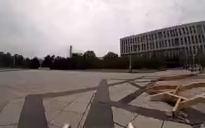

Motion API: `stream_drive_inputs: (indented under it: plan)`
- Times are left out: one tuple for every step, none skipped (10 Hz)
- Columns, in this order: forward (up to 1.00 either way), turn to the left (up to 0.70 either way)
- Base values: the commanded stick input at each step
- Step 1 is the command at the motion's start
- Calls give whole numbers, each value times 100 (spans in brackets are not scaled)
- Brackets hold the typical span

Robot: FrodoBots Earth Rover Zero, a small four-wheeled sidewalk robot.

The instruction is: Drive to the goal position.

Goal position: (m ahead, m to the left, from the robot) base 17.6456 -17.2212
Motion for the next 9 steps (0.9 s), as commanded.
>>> stream_drive_inputs:
  plan:
    - [50,0]
    - [50,0]
    - [50,0]
    - [50,0]
    - [50,0]
    - [50,0]
    - [50,0]
    - [50,0]
    - [50,-2]
